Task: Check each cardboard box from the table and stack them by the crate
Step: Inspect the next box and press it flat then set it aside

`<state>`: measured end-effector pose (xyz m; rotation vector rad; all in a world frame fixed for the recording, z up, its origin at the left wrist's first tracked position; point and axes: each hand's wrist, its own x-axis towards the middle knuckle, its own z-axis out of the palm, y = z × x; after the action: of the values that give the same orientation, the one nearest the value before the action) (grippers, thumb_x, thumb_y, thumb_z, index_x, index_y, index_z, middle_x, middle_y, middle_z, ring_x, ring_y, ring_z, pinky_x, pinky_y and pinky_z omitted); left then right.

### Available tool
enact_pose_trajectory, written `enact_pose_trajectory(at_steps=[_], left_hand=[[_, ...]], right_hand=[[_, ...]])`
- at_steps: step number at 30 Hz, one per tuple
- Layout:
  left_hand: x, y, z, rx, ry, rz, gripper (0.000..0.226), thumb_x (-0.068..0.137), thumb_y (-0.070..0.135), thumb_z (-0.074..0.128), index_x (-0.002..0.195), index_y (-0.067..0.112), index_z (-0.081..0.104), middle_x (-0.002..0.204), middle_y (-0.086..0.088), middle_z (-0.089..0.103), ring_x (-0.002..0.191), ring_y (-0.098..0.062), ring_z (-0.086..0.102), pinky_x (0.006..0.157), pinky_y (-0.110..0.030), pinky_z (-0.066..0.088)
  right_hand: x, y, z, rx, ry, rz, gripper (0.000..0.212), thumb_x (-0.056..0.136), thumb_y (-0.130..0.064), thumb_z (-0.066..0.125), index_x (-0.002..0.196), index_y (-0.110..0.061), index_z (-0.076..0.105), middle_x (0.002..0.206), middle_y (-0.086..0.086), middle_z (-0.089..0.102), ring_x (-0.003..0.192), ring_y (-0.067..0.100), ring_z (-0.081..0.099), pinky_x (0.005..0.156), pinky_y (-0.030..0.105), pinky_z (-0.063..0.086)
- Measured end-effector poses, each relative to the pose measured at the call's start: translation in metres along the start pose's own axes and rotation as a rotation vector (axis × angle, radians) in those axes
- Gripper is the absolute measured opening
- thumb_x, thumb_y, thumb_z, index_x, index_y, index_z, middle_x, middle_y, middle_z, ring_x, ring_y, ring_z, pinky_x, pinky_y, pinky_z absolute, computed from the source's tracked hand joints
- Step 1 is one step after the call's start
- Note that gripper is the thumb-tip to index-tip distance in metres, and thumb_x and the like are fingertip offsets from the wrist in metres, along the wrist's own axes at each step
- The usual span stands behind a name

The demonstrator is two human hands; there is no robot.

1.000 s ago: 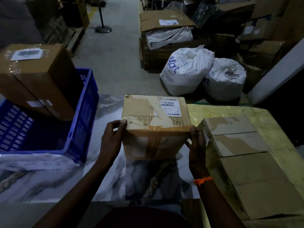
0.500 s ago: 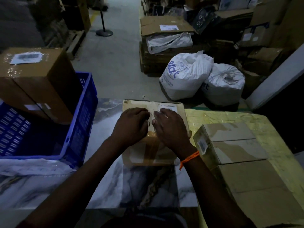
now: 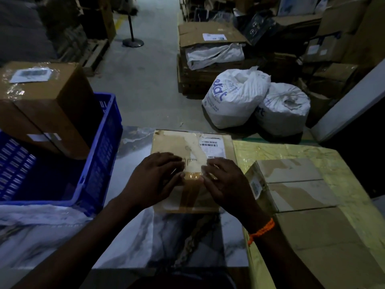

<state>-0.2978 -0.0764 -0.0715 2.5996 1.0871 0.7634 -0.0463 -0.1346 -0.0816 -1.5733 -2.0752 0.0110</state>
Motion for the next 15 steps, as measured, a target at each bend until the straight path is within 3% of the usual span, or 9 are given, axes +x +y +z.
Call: enact_pose_trajectory(at_steps=[4, 8, 11, 15], left_hand=[[-0.018, -0.001, 0.013, -0.033, 0.031, 0.005, 0.042, 0.102, 0.047, 0.05, 0.129, 0.022, 0.07, 0.139, 0.004, 0.063, 0.135, -0.015, 0.052, 0.112, -0.039, 0.039], [-0.02, 0.0, 0.021, -0.087, 0.052, -0.037, 0.039, 0.1, 0.045, 0.054, 0.127, 0.024, 0.071, 0.139, 0.005, 0.063, 0.138, -0.014, 0.049, 0.119, -0.047, 0.031], [-0.014, -0.001, 0.018, -0.167, 0.052, -0.082, 0.038, 0.1, 0.047, 0.052, 0.126, 0.027, 0.071, 0.139, 0.008, 0.062, 0.14, -0.011, 0.046, 0.122, -0.046, 0.026], [-0.006, -0.006, 0.011, -0.304, 0.129, -0.242, 0.045, 0.095, 0.048, 0.058, 0.132, 0.024, 0.065, 0.152, 0.003, 0.047, 0.142, -0.013, 0.042, 0.112, -0.039, 0.042]], right_hand=[[-0.027, 0.004, 0.005, -0.028, 0.085, -0.027, 0.032, 0.096, -0.031, 0.07, 0.123, -0.016, 0.072, 0.13, 0.007, 0.066, 0.124, 0.024, 0.058, 0.104, 0.048, 0.046], [-0.033, 0.001, 0.012, -0.015, 0.122, 0.012, 0.033, 0.098, -0.035, 0.064, 0.122, -0.016, 0.074, 0.133, 0.006, 0.067, 0.128, 0.024, 0.059, 0.111, 0.047, 0.042], [-0.023, -0.002, 0.009, 0.025, 0.147, 0.039, 0.028, 0.098, -0.033, 0.065, 0.116, -0.016, 0.076, 0.125, 0.005, 0.07, 0.12, 0.024, 0.062, 0.103, 0.051, 0.047], [-0.002, -0.005, -0.003, 0.029, 0.242, 0.216, 0.029, 0.093, -0.032, 0.07, 0.114, -0.013, 0.073, 0.122, 0.009, 0.065, 0.113, 0.024, 0.059, 0.094, 0.048, 0.051]])
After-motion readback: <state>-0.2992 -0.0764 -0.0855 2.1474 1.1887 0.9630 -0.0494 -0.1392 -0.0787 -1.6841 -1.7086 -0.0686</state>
